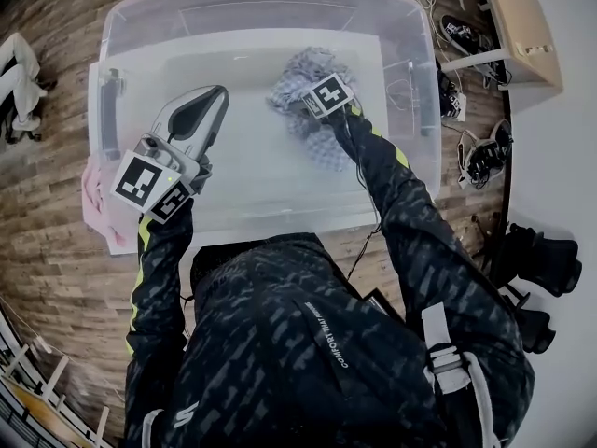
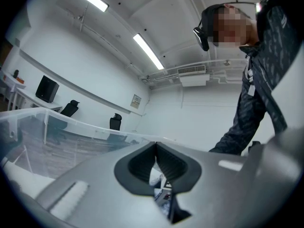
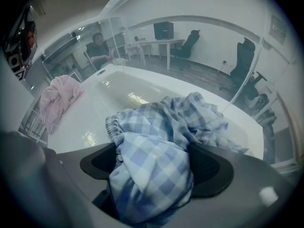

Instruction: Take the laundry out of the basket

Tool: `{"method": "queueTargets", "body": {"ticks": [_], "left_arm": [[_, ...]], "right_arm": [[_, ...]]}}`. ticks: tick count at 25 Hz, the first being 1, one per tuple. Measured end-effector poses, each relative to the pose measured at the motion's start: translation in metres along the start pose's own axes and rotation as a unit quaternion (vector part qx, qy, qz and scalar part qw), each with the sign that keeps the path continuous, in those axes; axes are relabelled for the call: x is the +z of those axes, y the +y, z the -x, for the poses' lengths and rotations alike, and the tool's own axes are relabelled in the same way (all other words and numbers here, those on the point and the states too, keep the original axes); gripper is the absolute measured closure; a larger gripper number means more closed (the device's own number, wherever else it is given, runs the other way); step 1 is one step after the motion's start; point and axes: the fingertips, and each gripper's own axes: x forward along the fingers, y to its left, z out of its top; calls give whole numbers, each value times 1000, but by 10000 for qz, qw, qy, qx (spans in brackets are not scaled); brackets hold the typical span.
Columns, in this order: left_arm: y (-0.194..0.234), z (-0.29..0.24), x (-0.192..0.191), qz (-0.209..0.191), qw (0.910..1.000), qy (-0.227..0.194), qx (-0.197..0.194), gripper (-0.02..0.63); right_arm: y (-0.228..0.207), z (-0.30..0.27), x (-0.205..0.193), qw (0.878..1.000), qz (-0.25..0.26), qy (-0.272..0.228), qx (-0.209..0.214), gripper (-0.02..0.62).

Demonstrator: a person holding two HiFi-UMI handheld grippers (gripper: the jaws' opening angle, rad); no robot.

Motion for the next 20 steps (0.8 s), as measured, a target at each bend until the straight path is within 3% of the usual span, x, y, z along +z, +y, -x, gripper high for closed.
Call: {"method": "queueTargets", "body": {"ticks": [1, 4, 6, 11, 17, 20], "left_arm": [[0, 0, 0, -13, 10000, 0, 5, 597], [0, 2, 0, -54, 10000, 8, 12, 597], [0, 3, 0, -67, 10000, 13, 22, 598], [0, 5, 0, -30, 10000, -24, 38, 598], [2, 10, 4, 78, 9997, -199, 76, 597], [-4, 11, 10, -61, 9996, -274, 50, 597]], "right_arm": [[2, 0, 3, 10000, -22, -41, 32, 141], [11, 1, 13, 9998, -101, -80, 159, 380], [14, 2, 18, 9998, -82, -26, 187, 432], [9, 25, 35, 9992, -139, -359, 140, 468], [0, 93, 80, 9910, -225, -1321, 17, 468], [4, 131, 94, 9838, -137, -1787, -17, 467]]}}
